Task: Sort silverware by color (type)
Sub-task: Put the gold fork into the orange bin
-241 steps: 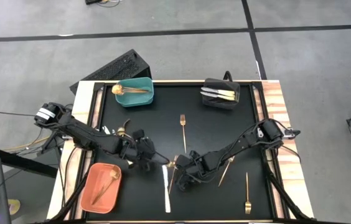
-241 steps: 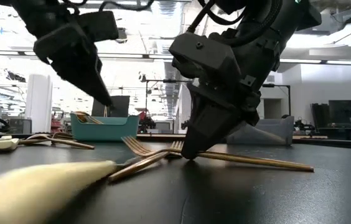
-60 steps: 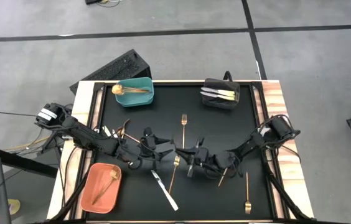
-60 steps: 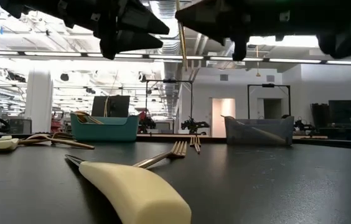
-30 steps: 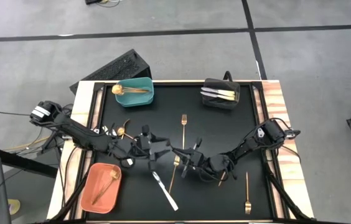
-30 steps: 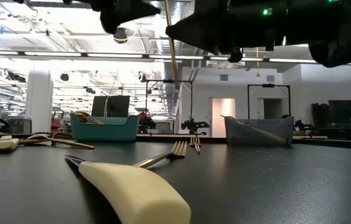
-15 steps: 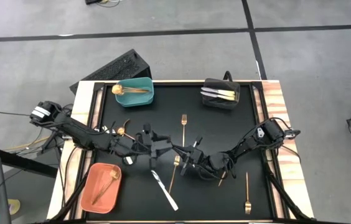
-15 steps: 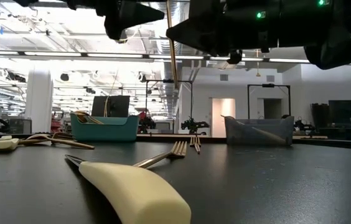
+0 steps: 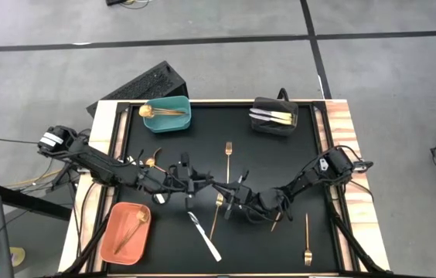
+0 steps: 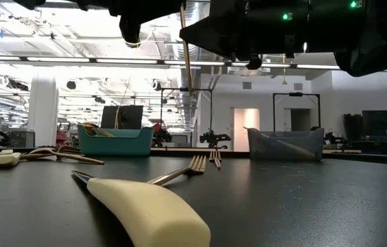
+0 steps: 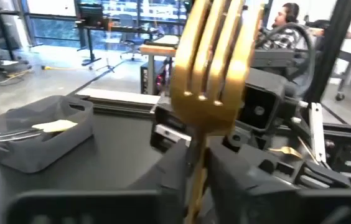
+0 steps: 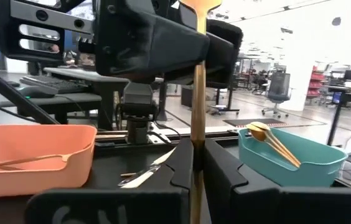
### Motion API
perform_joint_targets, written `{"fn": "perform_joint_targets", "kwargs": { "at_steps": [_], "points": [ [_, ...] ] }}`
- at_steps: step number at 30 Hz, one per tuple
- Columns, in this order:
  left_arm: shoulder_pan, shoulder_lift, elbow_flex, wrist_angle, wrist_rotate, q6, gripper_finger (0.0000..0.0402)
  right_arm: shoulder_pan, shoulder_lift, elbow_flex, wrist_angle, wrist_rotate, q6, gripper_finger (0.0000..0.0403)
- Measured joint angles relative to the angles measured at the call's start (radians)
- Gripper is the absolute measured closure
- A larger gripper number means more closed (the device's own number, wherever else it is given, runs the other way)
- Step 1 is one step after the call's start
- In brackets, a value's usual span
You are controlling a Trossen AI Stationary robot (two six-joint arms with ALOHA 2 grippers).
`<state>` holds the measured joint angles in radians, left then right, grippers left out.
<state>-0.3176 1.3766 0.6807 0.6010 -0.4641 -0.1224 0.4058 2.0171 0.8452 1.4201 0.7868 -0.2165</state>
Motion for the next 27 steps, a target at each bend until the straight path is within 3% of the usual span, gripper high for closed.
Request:
{"fn": "perform_joint_targets", "kwargs": {
  "at_steps": [2,11,21,24,27],
  "points": [
    [-0.001,0.000,0.000,0.001,0.002,0.010,0.0389,-0.005,0.000,0.000,-0.001,-0.044,0.005,0.0350],
    [0.001,-0.031,0.001,-0.120,-0.013,-0.002,0.0398,-0.027,0.000,0.000,-0.048,-0.053,0.114,0.0333],
    [-0.071,-0.419,0.000,-0.910,0.004,-0.539,0.0399,-0.005,-0.013,0.001,-0.057,0.155,0.115,0.0326],
    [-0.125,-0.544,0.008,-1.100,0.078,-0.729,0.0399,-0.005,-0.013,0.001,-0.086,0.159,0.114,0.0326],
    [-0.179,-0.630,0.032,-1.262,0.235,-0.894,0.0399,-0.010,-0.013,0.001,-0.104,0.158,0.123,0.0326]
  ]
}}
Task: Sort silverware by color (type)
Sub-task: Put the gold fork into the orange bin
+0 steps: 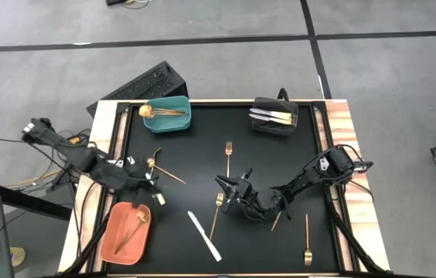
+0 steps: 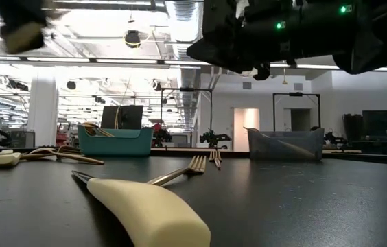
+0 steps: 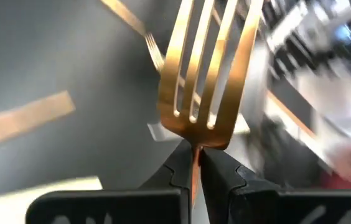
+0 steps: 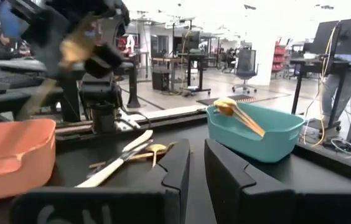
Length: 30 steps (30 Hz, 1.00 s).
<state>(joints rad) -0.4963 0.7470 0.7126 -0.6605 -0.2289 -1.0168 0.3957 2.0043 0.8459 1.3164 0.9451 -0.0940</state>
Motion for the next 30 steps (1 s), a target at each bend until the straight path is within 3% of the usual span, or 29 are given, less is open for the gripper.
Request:
{"fn": "perform_joint_targets", "kwargs": {
  "at_steps": [7,16,25,30],
  "points": [
    [-0.162,-0.012,0.011,-0.072,0.199,-0.215,0.0399,-0.027,0.001,0.000,-0.086,0.000,0.097,0.0325],
    [-0.315,0.178,0.009,-0.220,0.134,-0.369,0.0370,-0.039,0.001,0.000,-0.200,0.000,0.244,0.0325],
    [-0.350,0.312,0.009,-0.224,0.157,-0.422,0.0312,-0.038,-0.011,0.000,-0.222,-0.003,0.244,0.0325],
    [-0.343,0.307,0.009,-0.236,0.142,-0.525,0.0292,-0.038,-0.134,0.000,-0.456,-0.001,0.263,0.0325]
  ]
}}
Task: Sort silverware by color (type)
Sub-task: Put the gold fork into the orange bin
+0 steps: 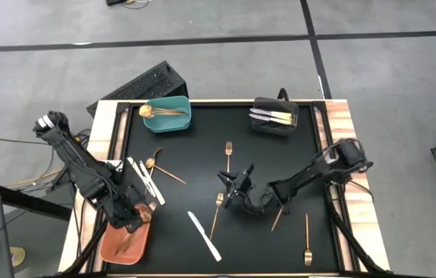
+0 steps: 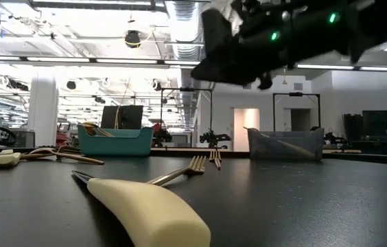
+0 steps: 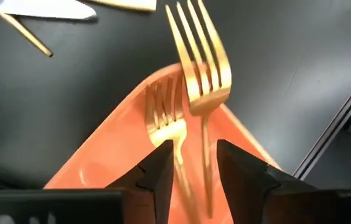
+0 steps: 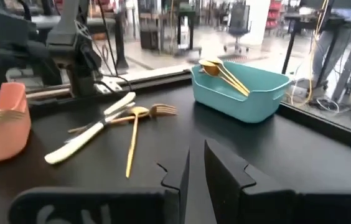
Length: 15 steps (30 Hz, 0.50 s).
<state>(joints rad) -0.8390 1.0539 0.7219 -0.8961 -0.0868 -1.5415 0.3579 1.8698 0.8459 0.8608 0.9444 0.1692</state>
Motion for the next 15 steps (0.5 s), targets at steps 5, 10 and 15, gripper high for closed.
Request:
{"fn": "perform_joint_targets", "kwargs": {
  "at_steps": [5,10,15],
  "points": [
    [0.024,-0.035,0.000,-0.003,-0.139,-0.038,0.0290,-0.092,-0.198,0.002,-0.447,-0.077,0.287,0.0325],
    [0.055,-0.061,0.000,0.008,-0.334,0.059,0.0290,-0.257,-0.289,0.008,-0.823,-0.407,0.541,0.0325],
    [0.056,-0.053,0.000,0.133,-0.541,0.240,0.0290,-0.286,-0.299,0.009,-1.094,-0.627,0.586,0.0325]
  ]
}}
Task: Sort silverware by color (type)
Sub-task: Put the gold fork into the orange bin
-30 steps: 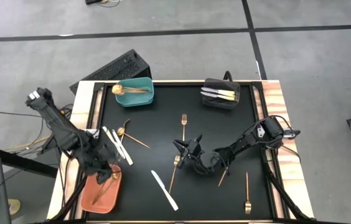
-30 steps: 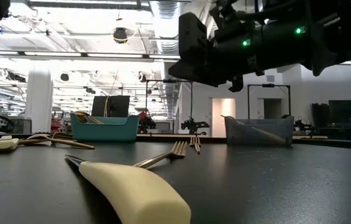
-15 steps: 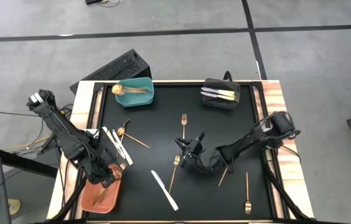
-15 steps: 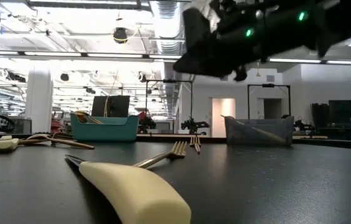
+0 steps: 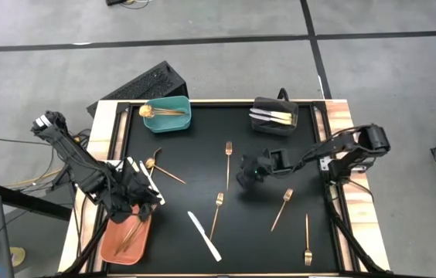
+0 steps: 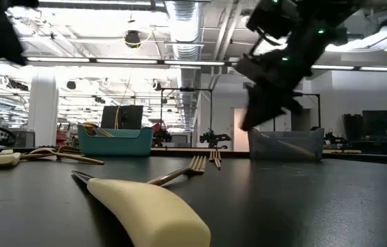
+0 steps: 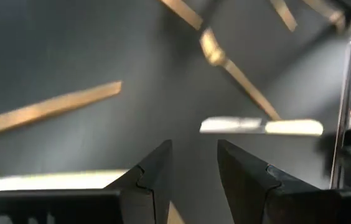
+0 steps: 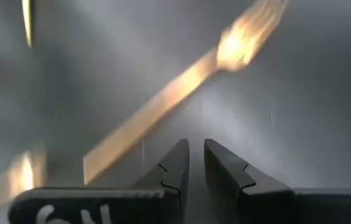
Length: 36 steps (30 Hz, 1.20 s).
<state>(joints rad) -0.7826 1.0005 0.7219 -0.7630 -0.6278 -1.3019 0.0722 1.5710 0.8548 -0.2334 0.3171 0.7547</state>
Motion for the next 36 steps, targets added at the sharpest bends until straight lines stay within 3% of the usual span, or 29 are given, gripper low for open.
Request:
{"fn": "perform_joint_targets", "kwargs": {
  "at_steps": [4,8,12,16,20,25,31,36],
  "points": [
    [0.000,0.013,0.000,0.135,-0.099,0.189,0.0290,0.057,-0.045,0.000,-0.296,-0.208,0.056,0.0325],
    [0.001,0.040,0.000,0.217,-0.221,0.376,0.0290,0.148,-0.101,0.000,-0.507,-0.210,0.183,0.0325],
    [0.017,0.103,0.000,0.252,-0.356,0.408,0.0290,0.245,-0.128,0.000,-0.646,-0.218,0.344,0.0325],
    [0.045,0.179,0.000,0.268,-0.351,0.361,0.0290,0.398,-0.138,0.000,-0.771,-0.365,0.545,0.0325],
    [0.082,0.249,0.000,0.267,-0.339,0.313,0.0290,0.559,-0.129,0.000,-0.753,-0.416,0.714,0.0314],
    [0.146,0.307,0.000,0.307,-0.354,0.264,0.0290,0.712,-0.073,-0.001,-0.636,-0.501,0.936,0.0260],
    [0.199,0.317,0.000,0.419,-0.351,0.411,0.0290,0.848,-0.001,-0.001,-0.494,-0.568,1.193,0.0180],
    [0.219,0.288,0.000,0.476,-0.318,0.526,0.0290,0.898,0.051,0.001,-0.402,-0.579,1.299,0.0174]
  ]
}}
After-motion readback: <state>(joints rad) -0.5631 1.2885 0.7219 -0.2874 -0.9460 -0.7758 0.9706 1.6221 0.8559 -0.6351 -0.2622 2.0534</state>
